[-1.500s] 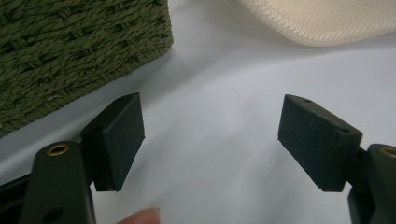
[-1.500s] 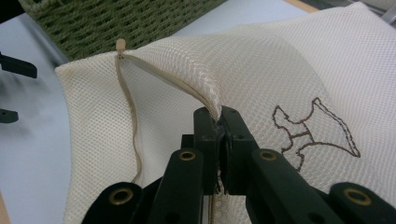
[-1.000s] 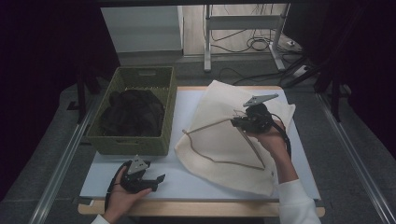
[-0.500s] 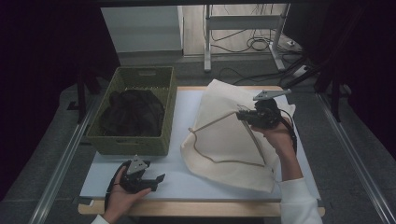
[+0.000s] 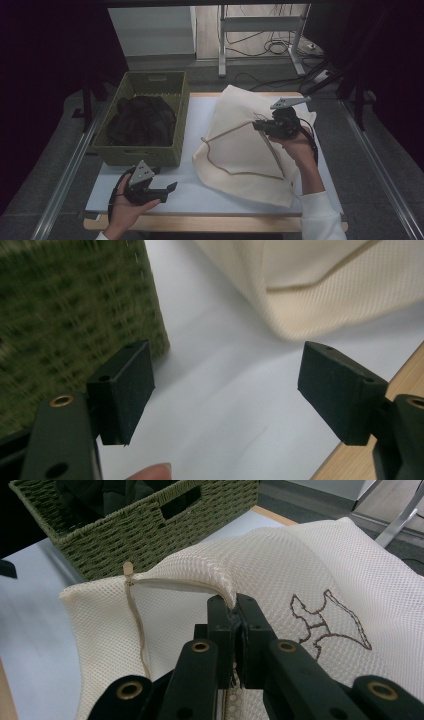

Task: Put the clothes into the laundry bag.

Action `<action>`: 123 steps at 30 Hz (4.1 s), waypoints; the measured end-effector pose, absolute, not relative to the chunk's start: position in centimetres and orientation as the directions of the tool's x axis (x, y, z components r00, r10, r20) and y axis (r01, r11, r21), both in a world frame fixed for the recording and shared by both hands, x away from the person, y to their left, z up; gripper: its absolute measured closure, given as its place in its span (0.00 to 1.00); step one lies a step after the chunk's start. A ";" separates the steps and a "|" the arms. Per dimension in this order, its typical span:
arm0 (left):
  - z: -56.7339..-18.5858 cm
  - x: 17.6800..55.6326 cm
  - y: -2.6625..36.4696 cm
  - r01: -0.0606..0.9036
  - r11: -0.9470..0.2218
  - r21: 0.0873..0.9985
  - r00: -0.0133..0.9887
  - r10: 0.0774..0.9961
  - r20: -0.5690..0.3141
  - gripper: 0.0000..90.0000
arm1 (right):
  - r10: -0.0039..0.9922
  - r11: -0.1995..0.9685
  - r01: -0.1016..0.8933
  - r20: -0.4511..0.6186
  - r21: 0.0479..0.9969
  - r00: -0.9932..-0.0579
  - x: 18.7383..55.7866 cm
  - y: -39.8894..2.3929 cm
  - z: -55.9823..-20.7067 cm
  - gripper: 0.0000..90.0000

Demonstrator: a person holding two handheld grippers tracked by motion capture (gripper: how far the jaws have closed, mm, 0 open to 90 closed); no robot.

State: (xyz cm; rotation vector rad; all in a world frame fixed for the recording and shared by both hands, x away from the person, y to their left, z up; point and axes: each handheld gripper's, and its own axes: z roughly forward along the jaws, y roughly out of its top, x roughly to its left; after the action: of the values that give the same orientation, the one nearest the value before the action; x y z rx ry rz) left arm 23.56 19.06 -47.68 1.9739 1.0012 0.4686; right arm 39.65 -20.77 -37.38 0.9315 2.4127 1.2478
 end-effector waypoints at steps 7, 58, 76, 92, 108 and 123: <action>-44.9 24.4 19.5 0.465 -0.280 0.840 0.599 0.798 -0.065 0.25 | 0.650 0.424 0.415 0.049 0.805 -0.759 39.6 -20.9 -37.3 0.96; -38.8 35.3 22.4 0.558 -0.185 0.809 0.433 0.897 -0.093 0.20 | 0.649 0.434 0.401 0.028 0.807 -0.760 39.6 -21.1 -37.5 0.96; -41.0 41.2 22.7 0.688 -0.107 0.718 0.300 0.942 -0.147 0.13 | 0.652 0.442 0.400 0.019 0.803 -0.758 39.6 -21.0 -37.5 0.96; -42.0 43.8 22.4 0.727 -0.071 0.683 0.232 0.962 -0.147 0.11 | 0.655 0.442 0.402 0.018 0.802 -0.755 39.7 -21.2 -37.5 0.96; -42.7 42.3 22.4 0.755 -0.091 0.649 0.216 0.969 -0.116 0.13 | 0.659 0.443 0.405 0.015 0.800 -0.752 39.8 -21.3 -37.6 0.95; -43.4 45.7 21.8 0.776 -0.044 0.629 0.174 0.974 -0.146 0.10 | 0.660 0.447 0.408 0.015 0.796 -0.751 39.8 -21.3 -37.7 0.95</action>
State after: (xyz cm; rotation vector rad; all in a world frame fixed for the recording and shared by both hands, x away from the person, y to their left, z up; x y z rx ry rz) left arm 45.74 21.81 -43.40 1.8660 1.6480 0.4326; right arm 39.77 -21.29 -37.67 0.9159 2.4041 1.2016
